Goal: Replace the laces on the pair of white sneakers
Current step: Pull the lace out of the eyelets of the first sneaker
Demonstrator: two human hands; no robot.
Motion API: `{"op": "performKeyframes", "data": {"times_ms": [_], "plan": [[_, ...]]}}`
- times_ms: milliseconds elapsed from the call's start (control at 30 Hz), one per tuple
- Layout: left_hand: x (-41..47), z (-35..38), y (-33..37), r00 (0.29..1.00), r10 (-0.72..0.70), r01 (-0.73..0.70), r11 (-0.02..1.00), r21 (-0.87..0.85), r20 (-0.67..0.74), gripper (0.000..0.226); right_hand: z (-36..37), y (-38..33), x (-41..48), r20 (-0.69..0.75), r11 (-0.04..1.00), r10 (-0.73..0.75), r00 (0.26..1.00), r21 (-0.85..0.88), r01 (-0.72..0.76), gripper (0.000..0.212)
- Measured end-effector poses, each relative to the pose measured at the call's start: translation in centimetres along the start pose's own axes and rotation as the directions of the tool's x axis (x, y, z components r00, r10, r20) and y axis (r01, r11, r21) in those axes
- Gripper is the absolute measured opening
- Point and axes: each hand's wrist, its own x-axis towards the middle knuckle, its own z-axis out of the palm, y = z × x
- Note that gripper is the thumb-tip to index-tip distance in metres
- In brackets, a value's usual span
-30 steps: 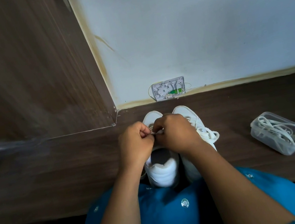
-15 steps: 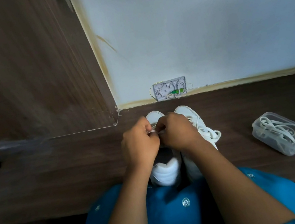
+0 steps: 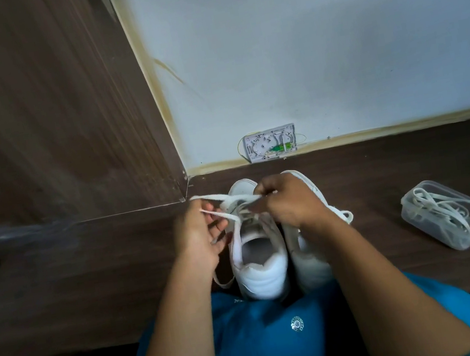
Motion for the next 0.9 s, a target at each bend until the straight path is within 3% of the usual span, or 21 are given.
{"op": "performKeyframes", "data": {"times_ms": [100,200,267,333,367,400,500,567,633,700,767,800,833,900], "plan": [[-0.2,-1.4,0.6,0.99,-0.079,0.109,0.959,-0.263,0.12,0.051,-0.7,-0.5,0.2,-0.089,0.885,0.174,0.981,0.451,-0.116,0.023],[-0.2,-2.3,0.9,0.988,0.011,0.067,0.873,-0.483,0.157,0.056,-1.7,-0.5,0.5,-0.157,0.622,0.32,0.934,0.778,-0.082,0.026],[-0.1,-3.0,1.2,0.985,0.065,0.044,0.801,-0.596,0.16,0.058,-2.7,-0.3,0.5,-0.128,0.396,0.414,0.901,0.917,-0.052,0.029],[0.5,-3.5,1.4,0.994,0.047,0.024,0.801,-0.598,0.103,0.049,-4.0,0.0,0.6,-0.123,0.25,0.443,0.888,0.968,0.01,0.032],[0.7,-3.7,1.4,0.999,0.007,0.021,0.847,-0.531,0.051,0.041,-4.5,0.0,0.5,-0.148,0.244,0.446,0.883,0.969,0.039,0.032],[0.8,-3.8,1.4,1.0,-0.027,0.025,0.896,-0.443,0.003,0.034,-4.8,0.3,0.6,-0.189,0.308,0.458,0.869,0.95,0.044,0.032],[0.5,-3.5,1.3,0.994,-0.057,0.025,0.952,-0.306,-0.097,0.021,-5.0,1.1,1.3,-0.312,0.62,0.516,0.798,0.779,-0.096,0.044],[0.1,-3.1,1.2,0.981,0.071,-0.084,0.994,-0.066,-0.183,0.016,-4.8,1.4,1.6,-0.416,0.737,0.504,0.757,0.664,-0.126,0.059],[0.0,-2.6,0.8,0.919,0.347,-0.277,0.907,0.318,-0.188,0.034,-4.7,1.6,1.6,-0.479,0.812,0.481,0.734,0.558,-0.168,0.051],[-0.3,-2.1,0.4,0.86,0.509,-0.449,0.736,0.507,0.023,0.032,-4.7,1.7,1.0,-0.552,0.941,0.332,0.765,0.143,-0.306,0.035],[-0.1,-1.4,-0.3,0.828,0.511,-0.539,0.611,0.58,0.232,0.013,-4.5,1.4,0.4,-0.542,0.82,0.177,0.821,-0.38,-0.428,0.028],[0.1,-1.1,-0.5,0.815,0.493,-0.558,0.532,0.637,0.303,0.014,-4.4,0.7,0.0,-0.512,0.724,0.133,0.848,-0.534,-0.436,0.025],[0.4,-0.9,-0.6,0.815,0.465,-0.559,0.476,0.679,0.345,0.017,-4.2,0.1,-0.1,-0.48,0.662,0.093,0.872,-0.624,-0.414,0.023],[1.0,-0.9,-0.7,0.822,0.415,-0.563,0.495,0.662,0.389,0.021,-3.6,-1.0,0.4,-0.38,0.633,-0.053,0.923,-0.728,-0.264,0.02]]}}
